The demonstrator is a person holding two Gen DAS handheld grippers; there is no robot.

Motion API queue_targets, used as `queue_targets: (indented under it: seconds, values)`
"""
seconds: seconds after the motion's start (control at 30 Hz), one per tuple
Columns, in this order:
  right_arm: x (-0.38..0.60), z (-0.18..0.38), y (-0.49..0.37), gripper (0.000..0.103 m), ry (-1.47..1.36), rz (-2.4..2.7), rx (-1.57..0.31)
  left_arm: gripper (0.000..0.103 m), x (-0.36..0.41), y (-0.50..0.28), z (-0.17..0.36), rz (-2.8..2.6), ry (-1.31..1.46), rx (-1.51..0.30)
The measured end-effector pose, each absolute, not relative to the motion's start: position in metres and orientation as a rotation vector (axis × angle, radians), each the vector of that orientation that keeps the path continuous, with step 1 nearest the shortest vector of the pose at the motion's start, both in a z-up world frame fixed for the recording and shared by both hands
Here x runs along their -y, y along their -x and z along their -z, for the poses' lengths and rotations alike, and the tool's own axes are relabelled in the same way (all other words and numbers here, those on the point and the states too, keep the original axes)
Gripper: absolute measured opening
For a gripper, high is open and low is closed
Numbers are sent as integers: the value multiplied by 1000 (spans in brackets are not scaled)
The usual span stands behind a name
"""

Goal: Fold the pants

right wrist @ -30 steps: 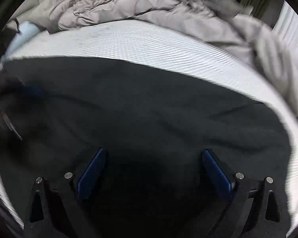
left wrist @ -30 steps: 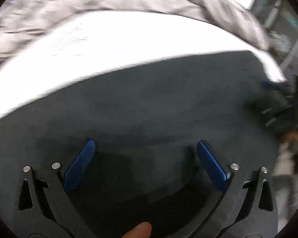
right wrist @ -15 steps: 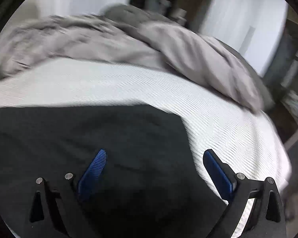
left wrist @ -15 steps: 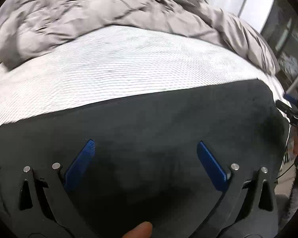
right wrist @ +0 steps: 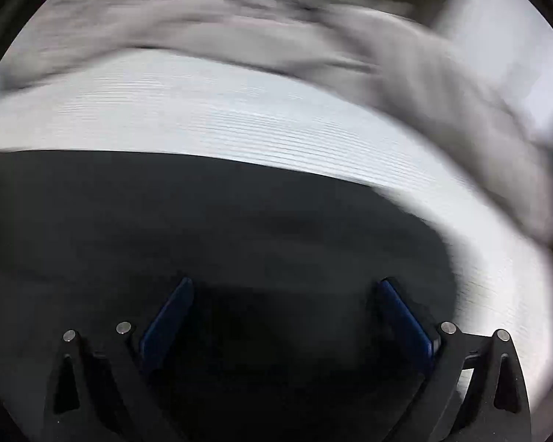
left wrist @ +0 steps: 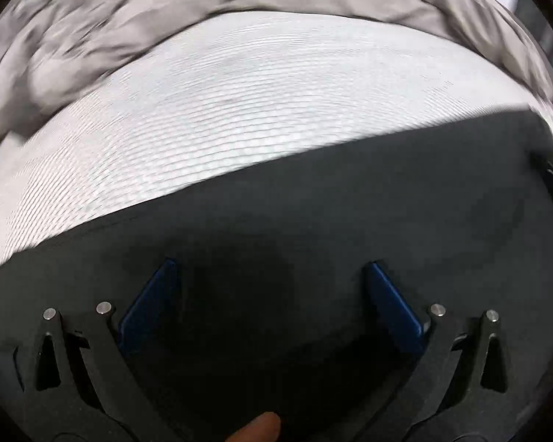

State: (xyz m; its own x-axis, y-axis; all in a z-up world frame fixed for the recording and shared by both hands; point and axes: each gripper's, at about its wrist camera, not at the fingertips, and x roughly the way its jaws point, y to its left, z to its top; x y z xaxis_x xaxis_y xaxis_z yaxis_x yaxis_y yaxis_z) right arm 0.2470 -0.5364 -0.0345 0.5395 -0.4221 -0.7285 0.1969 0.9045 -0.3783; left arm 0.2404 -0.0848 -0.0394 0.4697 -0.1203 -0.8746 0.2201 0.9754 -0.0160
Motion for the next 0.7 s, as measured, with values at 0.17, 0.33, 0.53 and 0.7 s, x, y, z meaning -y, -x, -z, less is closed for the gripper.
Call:
queue_targets:
  seconds: [0.17, 0.33, 0.53, 0.7]
  values:
    - [556, 12, -228, 101, 138, 360, -888, 102, 70, -236, 20, 222, 18, -992]
    - [487, -17, -231, 101, 118, 177, -791, 102, 117, -255, 2, 300, 22, -939]
    - [384, 28, -286, 100, 167, -141, -909, 102, 197, -278, 39, 373, -78, -1039]
    - [420, 39, -290, 98, 249, 78, -948, 102, 169, -282, 38, 262, -111, -1018]
